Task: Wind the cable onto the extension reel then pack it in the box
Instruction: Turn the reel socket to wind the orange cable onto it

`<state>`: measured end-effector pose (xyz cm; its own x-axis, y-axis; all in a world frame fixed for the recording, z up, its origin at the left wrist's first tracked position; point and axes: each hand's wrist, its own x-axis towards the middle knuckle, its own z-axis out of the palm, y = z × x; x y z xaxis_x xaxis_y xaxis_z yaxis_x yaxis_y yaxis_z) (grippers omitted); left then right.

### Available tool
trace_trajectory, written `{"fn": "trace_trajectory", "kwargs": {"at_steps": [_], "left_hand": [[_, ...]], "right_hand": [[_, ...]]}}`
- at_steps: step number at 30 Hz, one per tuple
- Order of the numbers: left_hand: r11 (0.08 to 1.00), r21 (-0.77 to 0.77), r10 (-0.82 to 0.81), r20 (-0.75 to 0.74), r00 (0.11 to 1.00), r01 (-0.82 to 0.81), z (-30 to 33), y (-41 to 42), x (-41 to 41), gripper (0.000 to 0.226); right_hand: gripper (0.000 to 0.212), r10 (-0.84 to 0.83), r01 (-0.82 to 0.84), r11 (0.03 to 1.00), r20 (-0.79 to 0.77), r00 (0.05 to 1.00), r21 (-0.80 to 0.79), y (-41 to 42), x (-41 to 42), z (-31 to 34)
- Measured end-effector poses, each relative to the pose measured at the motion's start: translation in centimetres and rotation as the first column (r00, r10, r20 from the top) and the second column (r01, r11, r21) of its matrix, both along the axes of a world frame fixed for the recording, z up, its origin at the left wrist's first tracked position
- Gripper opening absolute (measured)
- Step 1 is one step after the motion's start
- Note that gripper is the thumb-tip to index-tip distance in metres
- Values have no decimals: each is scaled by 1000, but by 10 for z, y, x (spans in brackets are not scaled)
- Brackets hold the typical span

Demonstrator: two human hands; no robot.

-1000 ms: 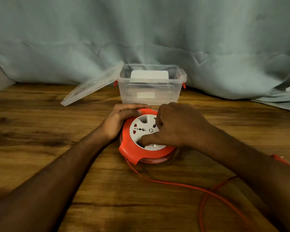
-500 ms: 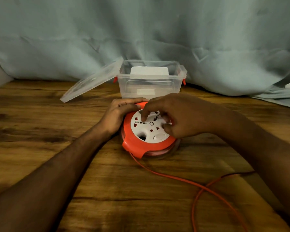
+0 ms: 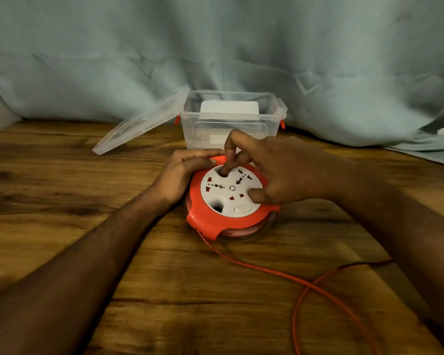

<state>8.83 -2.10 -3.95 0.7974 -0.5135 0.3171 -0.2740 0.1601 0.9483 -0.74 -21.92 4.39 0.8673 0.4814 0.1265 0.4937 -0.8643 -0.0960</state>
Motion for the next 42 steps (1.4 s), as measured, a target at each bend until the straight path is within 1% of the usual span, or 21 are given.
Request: {"fn": "trace_trajectory", "kwargs": {"at_steps": [3, 8, 16, 19, 23, 26, 29, 36, 42], "left_hand": [[1000, 22, -7, 11, 1000, 7, 0, -2, -1, 36], [1000, 20, -12, -25, 1000, 13, 0, -1, 0, 38], [998, -27, 57, -19, 998, -57, 1, -2, -1, 33], [996, -27, 86, -20, 996, -86, 0, -1, 1, 39], [996, -11, 91, -11, 996, -91, -1, 0, 3, 43], [995, -5, 98, 1, 995, -98, 1, -1, 1, 40], [996, 6, 92, 4, 996, -92, 0, 0, 1, 32], [995, 30, 100, 2, 995, -100, -1, 0, 6, 43], [993, 29, 116, 19, 993, -116, -3, -1, 7, 44]], "right_hand": [[61, -14, 13, 1000, -34, 999, -23, -3, 1, 4], [60, -20, 20, 1000, -4, 1000, -12, -4, 1, 3], [61, -58, 71, 995, 155, 986, -77, 3, -1, -1], [59, -68, 89, 992, 214, 975, -92, 5, -3, -3], [61, -62, 94, 987, 238, 969, -127, 6, -1, -4], [57, -71, 105, 986, 242, 968, -129, 7, -1, -4], [55, -102, 140, 980, 252, 962, -140, 11, -4, -3], [60, -180, 226, 962, 261, 948, -155, 22, -11, 0], [63, -293, 336, 938, 314, 903, -91, 29, -14, -7]]}}
